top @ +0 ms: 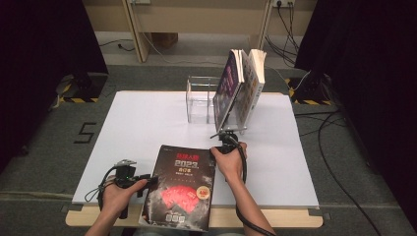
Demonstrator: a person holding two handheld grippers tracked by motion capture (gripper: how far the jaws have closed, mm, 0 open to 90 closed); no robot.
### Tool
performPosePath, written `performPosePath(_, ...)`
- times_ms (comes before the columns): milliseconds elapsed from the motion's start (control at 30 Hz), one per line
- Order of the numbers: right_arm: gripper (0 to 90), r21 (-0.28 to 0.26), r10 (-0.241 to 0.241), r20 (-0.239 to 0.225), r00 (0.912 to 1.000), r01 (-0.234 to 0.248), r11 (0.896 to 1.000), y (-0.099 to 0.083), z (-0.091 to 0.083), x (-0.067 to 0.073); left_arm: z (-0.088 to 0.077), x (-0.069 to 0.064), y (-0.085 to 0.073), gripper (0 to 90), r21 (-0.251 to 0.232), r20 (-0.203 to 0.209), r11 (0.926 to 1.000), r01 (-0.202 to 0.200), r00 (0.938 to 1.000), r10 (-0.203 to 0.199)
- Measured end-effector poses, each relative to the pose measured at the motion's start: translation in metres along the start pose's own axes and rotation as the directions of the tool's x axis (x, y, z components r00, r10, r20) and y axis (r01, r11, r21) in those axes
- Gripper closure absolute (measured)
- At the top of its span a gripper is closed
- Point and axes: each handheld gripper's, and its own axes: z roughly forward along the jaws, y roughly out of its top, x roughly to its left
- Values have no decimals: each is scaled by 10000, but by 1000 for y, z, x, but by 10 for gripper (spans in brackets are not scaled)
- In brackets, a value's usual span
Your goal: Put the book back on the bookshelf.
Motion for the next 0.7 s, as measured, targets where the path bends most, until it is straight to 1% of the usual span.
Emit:
performPosePath(33, 633, 2, 21, -37, 10000, -21, 10000, 0, -1, -1, -1, 0, 0, 536, -31, -37, 10000, -35, 10000, 35)
performPosePath(67, 620, 56, 140, -85, 9999, -139, 9999, -1, -4, -2, -1, 0, 1, 529, -50, -46, 10000, -42, 10000, 42)
performPosePath(100, 615, 63, 146, -105, 9998, -146, 9999, -2, -4, -3, -2, 0, 1, 526, -82, -5, 10000, -26, 10000, 26)
performPosePath(167, 604, 80, 177, -167, 9997, -176, 9998, -4, -8, -6, -3, 1, 2, 521, -142, -53, 9999, -21, 10000, 20)
performPosePath(267, 595, 91, 286, -355, 9990, -283, 9996, -7, -11, -7, -4, 2, 3, 523, -153, -22, 9999, 37, 10000, -37)
performPosePath(367, 587, 213, 383, -478, 9981, -373, 9991, -8, -10, -9, -3, 3, 2, 524, -48, -44, 10000, 62, 10000, -63)
performPosePath(467, 584, 307, 505, -623, 9968, -486, 9983, -8, -6, -10, 0, 3, 1, 531, 13, 70, 9999, 128, 9999, -128)
performPosePath(533, 582, 317, 528, -640, 9966, -508, 9982, -7, -6, -9, 0, 2, 1, 541, 36, 75, 10000, 56, 10000, -56)
performPosePath(600, 582, 310, 504, -649, 9966, -485, 9983, -6, -5, -8, 1, 3, 1, 555, 37, 98, 10000, 86, 9999, -86)
performPosePath(700, 581, 332, 533, -646, 9965, -513, 9981, -4, -3, -7, 1, 3, 0, 586, 16, 26, 10000, 71, 10000, -71)
